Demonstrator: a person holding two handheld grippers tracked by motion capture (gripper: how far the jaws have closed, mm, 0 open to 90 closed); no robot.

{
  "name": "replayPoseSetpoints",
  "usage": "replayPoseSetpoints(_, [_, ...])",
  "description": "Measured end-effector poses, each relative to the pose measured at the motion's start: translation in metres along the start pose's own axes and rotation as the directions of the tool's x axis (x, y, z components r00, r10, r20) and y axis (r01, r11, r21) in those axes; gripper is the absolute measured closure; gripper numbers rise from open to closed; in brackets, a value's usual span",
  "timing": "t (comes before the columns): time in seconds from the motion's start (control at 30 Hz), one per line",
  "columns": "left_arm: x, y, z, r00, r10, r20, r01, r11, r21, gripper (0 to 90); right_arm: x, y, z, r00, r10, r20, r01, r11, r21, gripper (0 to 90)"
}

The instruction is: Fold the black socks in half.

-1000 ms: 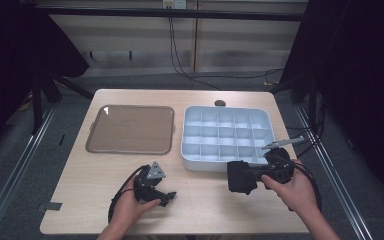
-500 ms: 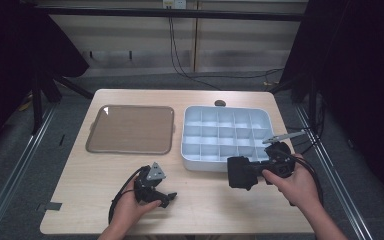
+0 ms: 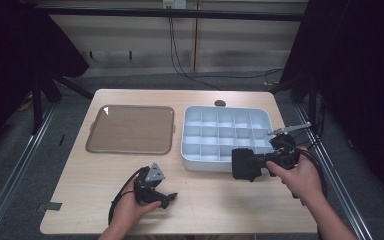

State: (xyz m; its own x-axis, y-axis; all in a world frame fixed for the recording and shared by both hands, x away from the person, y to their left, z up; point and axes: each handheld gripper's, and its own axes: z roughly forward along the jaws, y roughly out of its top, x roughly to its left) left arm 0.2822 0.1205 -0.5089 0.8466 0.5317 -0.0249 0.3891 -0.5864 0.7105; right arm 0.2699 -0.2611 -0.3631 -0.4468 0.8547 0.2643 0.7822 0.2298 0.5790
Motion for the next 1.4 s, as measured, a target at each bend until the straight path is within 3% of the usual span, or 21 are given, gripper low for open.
replayPoseSetpoints(0.73, [-0.001, 0.0, 0.001, 0.9999, -0.01, 0.001, 0.01, 0.9999, -0.009, 7.2, -0.03, 0.014, -0.003, 0.996, 0.048, 0.075, -0.047, 0.9987, -0.017, 73.4])
replayPoseSetpoints(1.4, [0.0, 0.0, 0.001, 1.0, -0.005, -0.001, 0.005, 1.0, -0.008, 7.0, -0.07, 0.017, 0.003, 0.9837, 0.106, 0.146, -0.107, 0.9942, 0.002, 73.4])
